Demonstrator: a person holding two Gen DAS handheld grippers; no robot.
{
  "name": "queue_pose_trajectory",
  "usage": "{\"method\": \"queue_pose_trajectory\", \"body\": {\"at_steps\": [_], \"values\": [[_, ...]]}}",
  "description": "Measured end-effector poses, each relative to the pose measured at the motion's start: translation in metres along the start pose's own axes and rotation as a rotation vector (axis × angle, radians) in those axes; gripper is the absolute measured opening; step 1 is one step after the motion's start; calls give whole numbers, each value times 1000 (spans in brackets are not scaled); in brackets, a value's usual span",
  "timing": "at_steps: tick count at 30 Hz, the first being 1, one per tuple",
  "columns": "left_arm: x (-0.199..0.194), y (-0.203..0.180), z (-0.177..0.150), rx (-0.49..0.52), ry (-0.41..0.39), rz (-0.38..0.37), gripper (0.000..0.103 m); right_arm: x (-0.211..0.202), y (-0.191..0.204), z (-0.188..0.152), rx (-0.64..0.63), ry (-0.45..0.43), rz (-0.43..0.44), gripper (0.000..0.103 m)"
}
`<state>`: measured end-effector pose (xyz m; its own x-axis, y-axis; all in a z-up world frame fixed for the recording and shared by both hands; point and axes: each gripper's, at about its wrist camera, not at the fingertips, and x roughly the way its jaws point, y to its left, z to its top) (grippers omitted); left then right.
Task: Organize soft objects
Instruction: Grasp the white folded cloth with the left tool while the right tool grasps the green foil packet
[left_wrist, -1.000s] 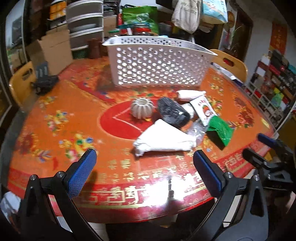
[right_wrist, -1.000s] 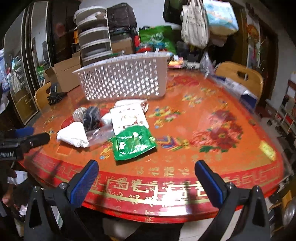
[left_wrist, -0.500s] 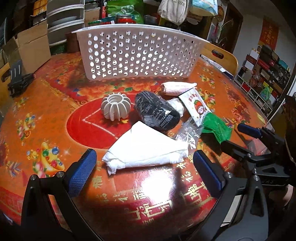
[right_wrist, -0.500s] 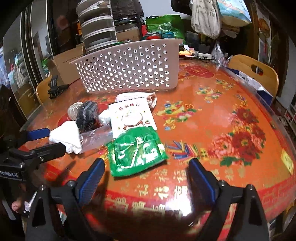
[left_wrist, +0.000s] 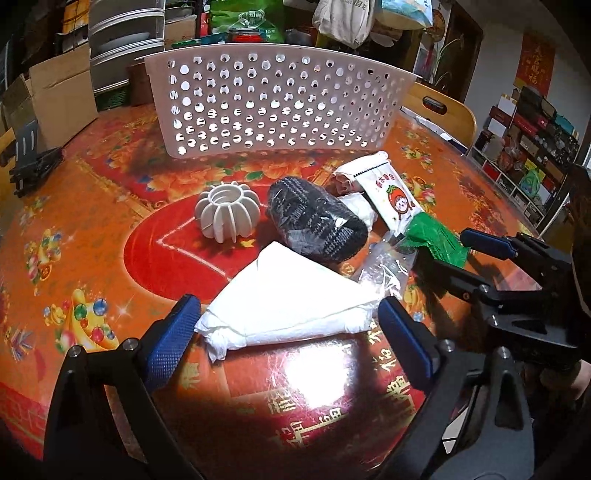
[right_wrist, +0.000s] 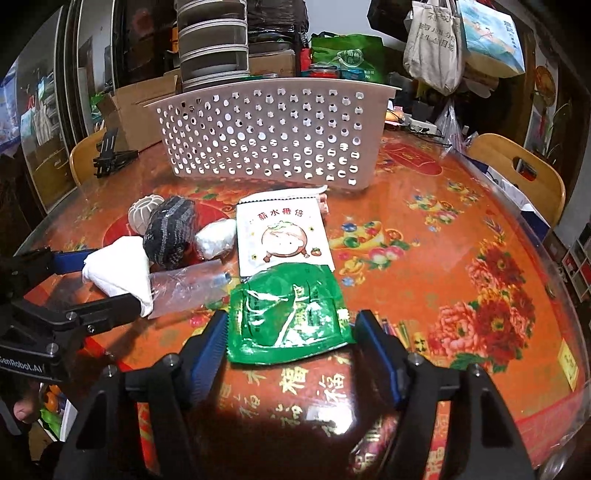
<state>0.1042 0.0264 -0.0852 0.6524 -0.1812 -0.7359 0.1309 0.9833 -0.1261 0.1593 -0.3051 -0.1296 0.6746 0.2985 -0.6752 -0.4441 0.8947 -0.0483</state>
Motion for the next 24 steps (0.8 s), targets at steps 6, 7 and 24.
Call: {"method": "queue_pose_trajectory", "body": {"at_steps": [6,7,24], "values": [[-2,-6,-1,24,-21,18,73,-1,-2,3,-6,-8,23,57],[-4,-6,-2,25,-25,15,66,-1,-1,3,-6,-12,27,54],[-10,-1,-5,36,-37,5,46,-4,-8,10,4,-4,40,42]]}}
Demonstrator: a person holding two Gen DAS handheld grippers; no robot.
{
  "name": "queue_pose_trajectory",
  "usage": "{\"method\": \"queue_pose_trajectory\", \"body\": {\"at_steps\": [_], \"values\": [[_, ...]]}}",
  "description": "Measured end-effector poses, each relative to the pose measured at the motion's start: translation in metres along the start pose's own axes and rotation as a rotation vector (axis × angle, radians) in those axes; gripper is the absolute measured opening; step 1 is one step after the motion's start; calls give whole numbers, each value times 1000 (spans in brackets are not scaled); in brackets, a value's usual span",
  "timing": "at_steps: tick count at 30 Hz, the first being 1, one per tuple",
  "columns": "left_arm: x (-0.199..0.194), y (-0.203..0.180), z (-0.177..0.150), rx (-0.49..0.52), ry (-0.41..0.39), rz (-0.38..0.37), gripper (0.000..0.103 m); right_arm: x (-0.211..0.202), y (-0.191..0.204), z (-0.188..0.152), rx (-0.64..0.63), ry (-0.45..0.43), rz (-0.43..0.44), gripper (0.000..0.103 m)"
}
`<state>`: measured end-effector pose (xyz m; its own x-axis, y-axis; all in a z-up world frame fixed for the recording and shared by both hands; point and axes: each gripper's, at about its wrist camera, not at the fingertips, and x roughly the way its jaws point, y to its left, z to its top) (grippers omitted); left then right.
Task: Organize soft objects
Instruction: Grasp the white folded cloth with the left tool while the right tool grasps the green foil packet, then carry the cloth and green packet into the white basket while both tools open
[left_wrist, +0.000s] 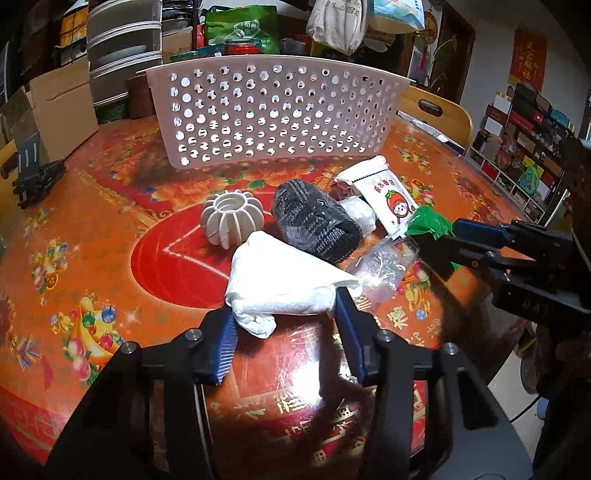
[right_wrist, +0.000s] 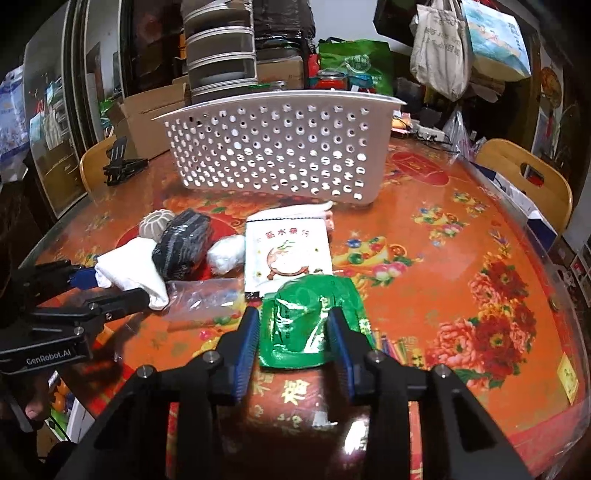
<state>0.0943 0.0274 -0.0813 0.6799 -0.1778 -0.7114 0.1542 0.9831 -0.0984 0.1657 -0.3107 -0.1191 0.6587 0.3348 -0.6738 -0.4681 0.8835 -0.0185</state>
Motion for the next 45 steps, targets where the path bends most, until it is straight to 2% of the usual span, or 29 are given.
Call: {"method": "queue_pose_trajectory", "body": {"at_steps": [8,10,13,14,17,18,24,32,45], "values": [[2,0,2,2,0,-5,46,12,-13,4,3,17,-30,72],[2,0,3,1,0,-7,46,17,-16,6,0,33,-38,75],[3,0,3,1,0,-7,46,20,-16,8,-7,44,-42,74],[4,0,3,0,-2,-8,46,20,-15,8,-17,45,-50,68],[3,1,3,-2,-6,-12,45,19,-14,9,-25,37,-46,63],[2,1,2,-6,-8,-14,43,18,-13,8,-30,32,-44,57],[-2,4,0,-15,-17,-25,38,16,-11,5,-31,21,-41,48],[-16,13,0,-25,-68,-32,38,8,-10,2,-27,14,-26,46],[-51,18,9,-28,-152,-29,38,-30,-15,18,-4,-86,-16,46]]}}
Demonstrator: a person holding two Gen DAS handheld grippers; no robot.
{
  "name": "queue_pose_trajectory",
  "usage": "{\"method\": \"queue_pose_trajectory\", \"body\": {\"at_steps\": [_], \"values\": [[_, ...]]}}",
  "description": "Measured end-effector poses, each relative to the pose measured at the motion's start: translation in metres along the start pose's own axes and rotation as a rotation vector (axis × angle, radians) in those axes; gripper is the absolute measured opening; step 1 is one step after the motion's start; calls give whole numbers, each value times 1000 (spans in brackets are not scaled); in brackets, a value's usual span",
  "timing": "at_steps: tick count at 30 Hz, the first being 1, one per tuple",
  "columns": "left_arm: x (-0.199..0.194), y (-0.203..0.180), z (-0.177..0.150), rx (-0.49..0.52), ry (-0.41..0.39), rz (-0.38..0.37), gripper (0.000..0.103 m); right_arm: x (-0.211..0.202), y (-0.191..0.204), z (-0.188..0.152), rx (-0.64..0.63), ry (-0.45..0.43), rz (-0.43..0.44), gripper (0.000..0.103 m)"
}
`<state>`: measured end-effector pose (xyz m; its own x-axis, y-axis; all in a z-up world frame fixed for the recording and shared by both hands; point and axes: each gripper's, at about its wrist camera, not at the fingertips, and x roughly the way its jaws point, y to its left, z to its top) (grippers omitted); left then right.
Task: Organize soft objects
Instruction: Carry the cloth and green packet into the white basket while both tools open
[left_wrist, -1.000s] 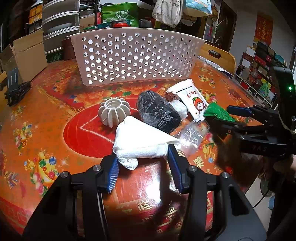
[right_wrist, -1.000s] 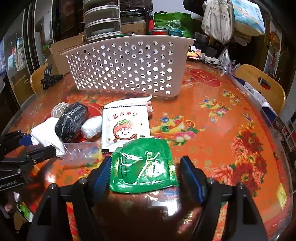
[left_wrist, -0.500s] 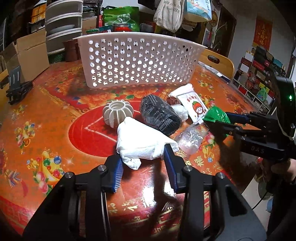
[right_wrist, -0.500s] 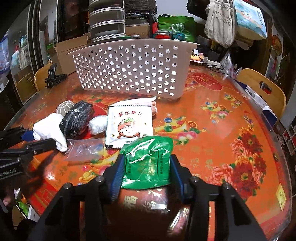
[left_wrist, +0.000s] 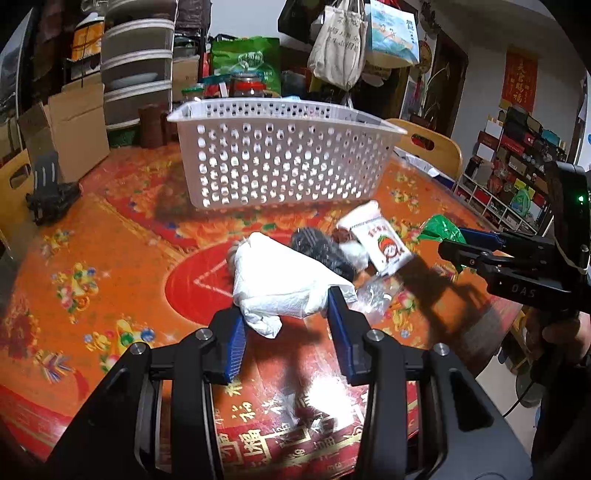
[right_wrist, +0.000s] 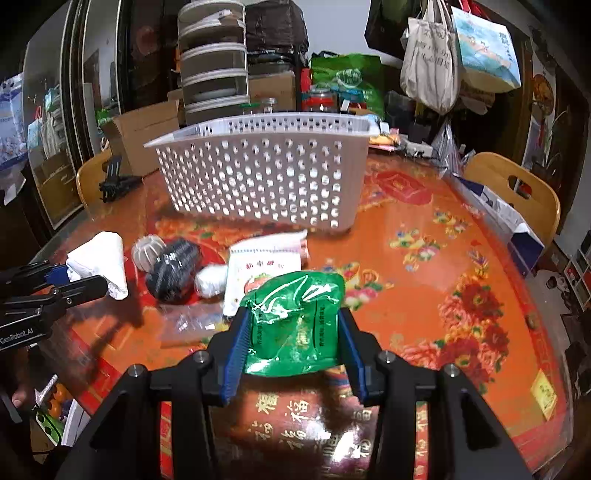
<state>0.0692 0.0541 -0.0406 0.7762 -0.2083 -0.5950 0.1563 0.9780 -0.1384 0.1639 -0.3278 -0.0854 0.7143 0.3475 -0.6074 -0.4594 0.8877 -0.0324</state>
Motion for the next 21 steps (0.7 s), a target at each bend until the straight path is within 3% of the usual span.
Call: {"method": "queue_pose_trajectory", "body": {"at_steps": [10,17,21], "values": [[-25,7,61,8,-77,7,38,-29,-4,50,-47,-95,-5,46],[-15,21,153,-23,-92,-10,38,-34,-8,122,-98,-145,-1,46],[16,29,205,-50,-27,1,38,-11,-8,171,-100,-115,1,46]]}}
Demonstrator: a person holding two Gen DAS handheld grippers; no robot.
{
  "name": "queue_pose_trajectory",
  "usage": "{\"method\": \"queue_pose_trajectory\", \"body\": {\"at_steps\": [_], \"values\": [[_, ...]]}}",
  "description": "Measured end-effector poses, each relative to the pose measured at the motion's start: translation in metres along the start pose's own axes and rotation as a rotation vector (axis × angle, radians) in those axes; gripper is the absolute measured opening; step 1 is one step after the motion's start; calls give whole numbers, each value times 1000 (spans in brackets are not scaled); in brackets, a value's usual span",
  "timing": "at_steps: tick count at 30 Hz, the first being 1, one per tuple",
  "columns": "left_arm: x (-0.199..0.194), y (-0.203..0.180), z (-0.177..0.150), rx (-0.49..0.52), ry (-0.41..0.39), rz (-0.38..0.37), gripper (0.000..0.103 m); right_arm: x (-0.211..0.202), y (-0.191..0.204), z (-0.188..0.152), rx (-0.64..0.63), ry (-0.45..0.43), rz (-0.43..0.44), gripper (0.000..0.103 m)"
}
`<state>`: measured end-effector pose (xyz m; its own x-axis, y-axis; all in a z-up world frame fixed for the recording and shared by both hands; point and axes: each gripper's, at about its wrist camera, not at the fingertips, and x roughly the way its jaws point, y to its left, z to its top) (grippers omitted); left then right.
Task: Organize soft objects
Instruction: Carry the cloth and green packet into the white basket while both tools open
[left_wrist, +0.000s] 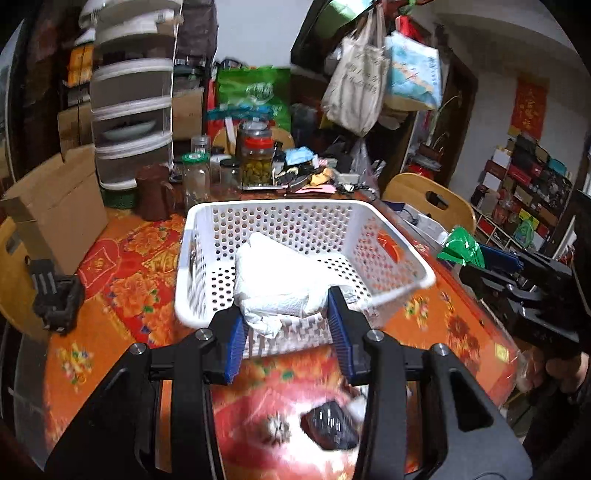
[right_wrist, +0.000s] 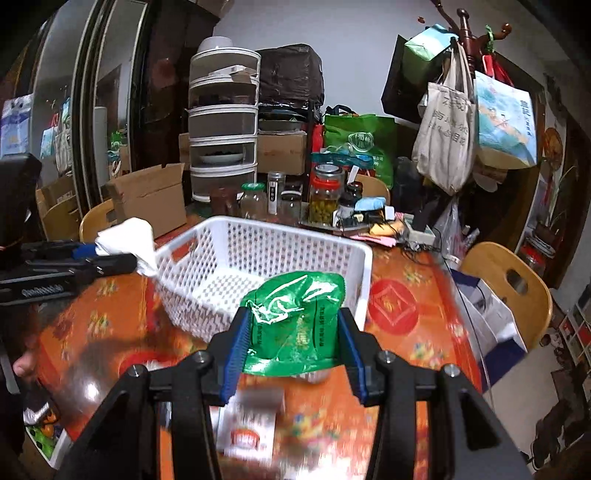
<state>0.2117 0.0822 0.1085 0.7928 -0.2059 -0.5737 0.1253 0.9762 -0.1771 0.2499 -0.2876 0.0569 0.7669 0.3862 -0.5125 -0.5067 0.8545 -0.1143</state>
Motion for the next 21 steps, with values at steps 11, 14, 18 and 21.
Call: {"method": "queue_pose_trajectory", "body": {"at_steps": [11,14,18,21], "values": [[130,14,48,-54,248,79,38,138,-11,24,69,309,29,46],[150,18,46,-53,280,102,38,162,-14,20,85,361,30,46],[165,21,43,-52,297,117,38,180,-14,19,90,400,23,46],[173,27,41,-56,304,132,39,185,-13,21,89,410,25,47]]}}
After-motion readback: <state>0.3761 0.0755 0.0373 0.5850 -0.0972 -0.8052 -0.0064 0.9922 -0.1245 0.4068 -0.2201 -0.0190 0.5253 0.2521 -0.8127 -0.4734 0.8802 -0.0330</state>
